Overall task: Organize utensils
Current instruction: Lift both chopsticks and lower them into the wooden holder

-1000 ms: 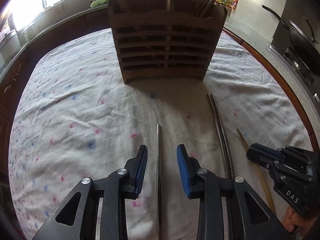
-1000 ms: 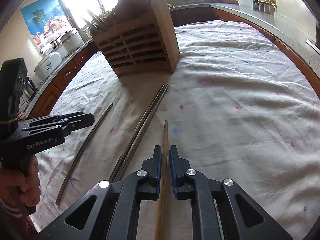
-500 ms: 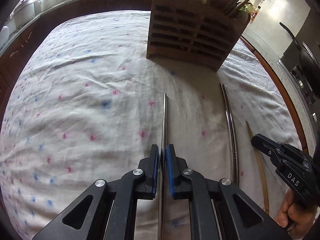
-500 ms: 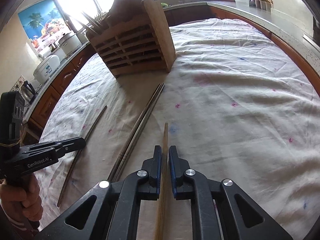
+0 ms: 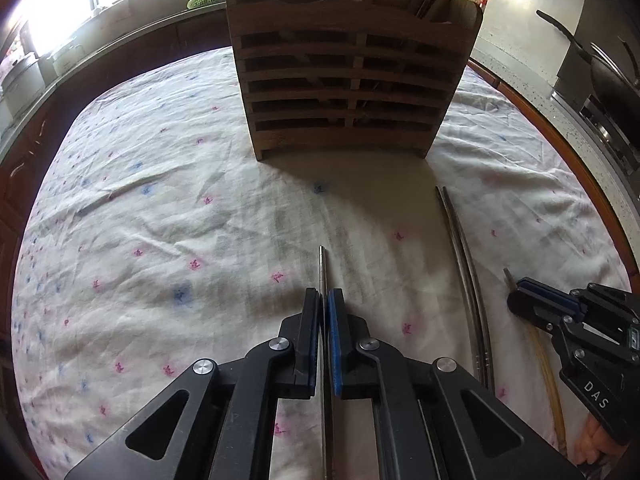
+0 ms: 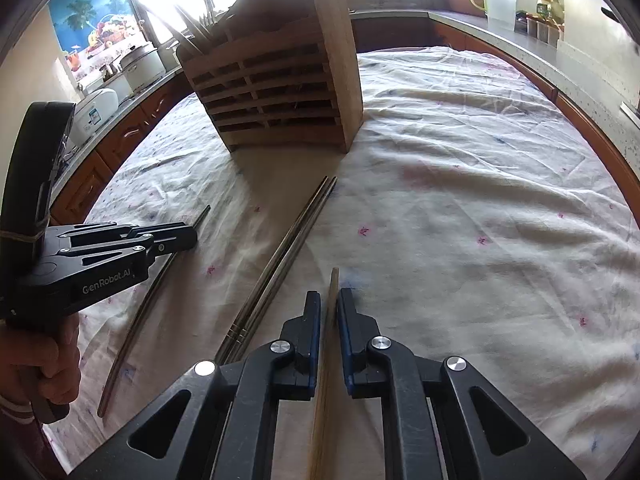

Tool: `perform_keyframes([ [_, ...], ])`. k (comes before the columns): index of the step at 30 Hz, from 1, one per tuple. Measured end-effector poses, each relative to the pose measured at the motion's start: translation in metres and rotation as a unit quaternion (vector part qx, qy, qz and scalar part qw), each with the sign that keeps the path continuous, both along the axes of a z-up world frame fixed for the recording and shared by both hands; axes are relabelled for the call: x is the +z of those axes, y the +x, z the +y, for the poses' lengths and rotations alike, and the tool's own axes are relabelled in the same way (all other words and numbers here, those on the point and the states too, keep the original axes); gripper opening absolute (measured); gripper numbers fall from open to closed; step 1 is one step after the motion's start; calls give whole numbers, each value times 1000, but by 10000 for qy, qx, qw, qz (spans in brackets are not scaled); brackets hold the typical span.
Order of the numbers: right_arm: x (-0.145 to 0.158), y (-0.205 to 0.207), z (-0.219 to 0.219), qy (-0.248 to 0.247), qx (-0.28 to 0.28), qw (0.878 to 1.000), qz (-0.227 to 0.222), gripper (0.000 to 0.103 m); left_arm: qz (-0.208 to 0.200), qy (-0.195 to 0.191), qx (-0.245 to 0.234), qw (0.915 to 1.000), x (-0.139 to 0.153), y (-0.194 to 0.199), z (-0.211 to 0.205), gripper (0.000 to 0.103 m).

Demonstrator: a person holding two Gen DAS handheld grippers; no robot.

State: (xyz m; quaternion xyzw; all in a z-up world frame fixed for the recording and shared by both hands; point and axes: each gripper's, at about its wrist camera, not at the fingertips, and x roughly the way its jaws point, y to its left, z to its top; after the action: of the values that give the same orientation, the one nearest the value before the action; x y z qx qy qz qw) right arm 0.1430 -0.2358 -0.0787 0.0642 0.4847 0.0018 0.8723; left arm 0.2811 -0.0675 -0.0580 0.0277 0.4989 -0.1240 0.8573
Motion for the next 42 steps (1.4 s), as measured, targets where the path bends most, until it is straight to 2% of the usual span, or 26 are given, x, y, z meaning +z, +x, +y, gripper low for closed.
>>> perform_keyframes([
  [6, 10, -8, -5, 296, -116, 9994, -114, 5, -198, -584, 170, 9980, 24, -34, 18, 3],
  [9, 29, -19, -5, 487, -159, 9980, -368, 5, -370, -1083, 355, 9928, 44, -57, 35, 3],
  [14, 72, -43, -3, 738, -163, 9926, -949, 5, -816, -1504, 587, 9835, 80, -101, 58, 3],
  [18, 104, -60, -1, 846, -160, 9868, -1373, 5, -1159, -1598, 759, 9774, 109, -141, 79, 3],
  [27, 167, -84, 1, 748, -128, 9712, -2260, 5, -1768, -1514, 912, 9683, 148, -187, 86, 3],
  [31, 177, -83, 0, 706, -146, 9682, -2396, 5, -1868, -1496, 861, 9671, 157, -197, 85, 3],
  [42, 179, -77, -3, 705, -149, 9671, -2439, 5, -2095, -1312, 845, 9653, 171, -197, 84, 3],
])
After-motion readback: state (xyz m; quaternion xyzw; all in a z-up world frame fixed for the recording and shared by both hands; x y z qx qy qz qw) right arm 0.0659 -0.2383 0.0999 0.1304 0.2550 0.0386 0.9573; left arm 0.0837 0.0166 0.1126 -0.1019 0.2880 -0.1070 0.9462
